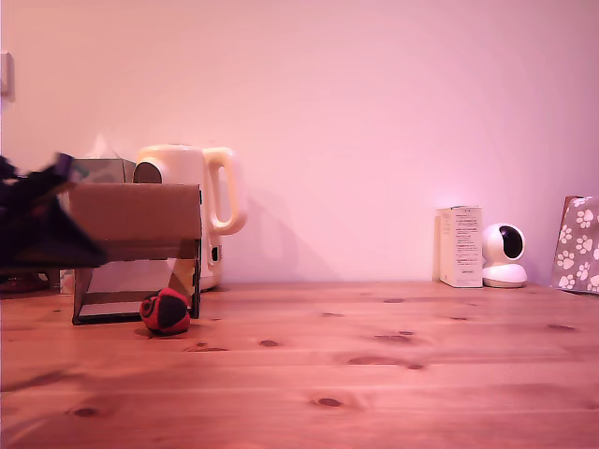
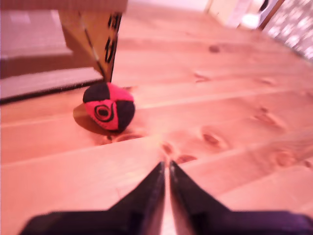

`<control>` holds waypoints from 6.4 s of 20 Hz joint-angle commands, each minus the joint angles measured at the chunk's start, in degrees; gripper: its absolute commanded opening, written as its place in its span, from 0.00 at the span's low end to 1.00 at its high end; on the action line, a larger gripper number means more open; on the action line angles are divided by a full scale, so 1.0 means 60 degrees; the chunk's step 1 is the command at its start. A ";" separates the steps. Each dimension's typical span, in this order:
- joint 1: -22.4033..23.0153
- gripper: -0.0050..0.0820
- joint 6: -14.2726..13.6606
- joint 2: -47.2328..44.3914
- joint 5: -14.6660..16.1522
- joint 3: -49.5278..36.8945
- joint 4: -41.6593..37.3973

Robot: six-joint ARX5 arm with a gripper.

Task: Drop the footbag into the cardboard dice tower

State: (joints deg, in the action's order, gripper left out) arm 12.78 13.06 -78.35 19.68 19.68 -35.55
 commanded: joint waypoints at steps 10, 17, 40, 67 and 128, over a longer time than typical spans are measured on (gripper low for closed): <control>0.0401 0.93 -0.1359 -0.3089 -0.0816 0.2517 -0.0127; 0.0401 0.93 -0.1541 -0.4914 -0.1228 0.3887 -0.0073; 0.0335 0.14 -0.1738 -0.3326 -0.0277 0.4473 0.3166; -0.0740 0.14 -0.2645 -0.3636 -0.1443 0.9373 0.4747; -0.0474 0.03 -0.1672 0.1690 0.0036 0.0361 0.2914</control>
State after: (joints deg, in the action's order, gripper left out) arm 9.72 2.87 -66.61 19.90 22.30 -17.32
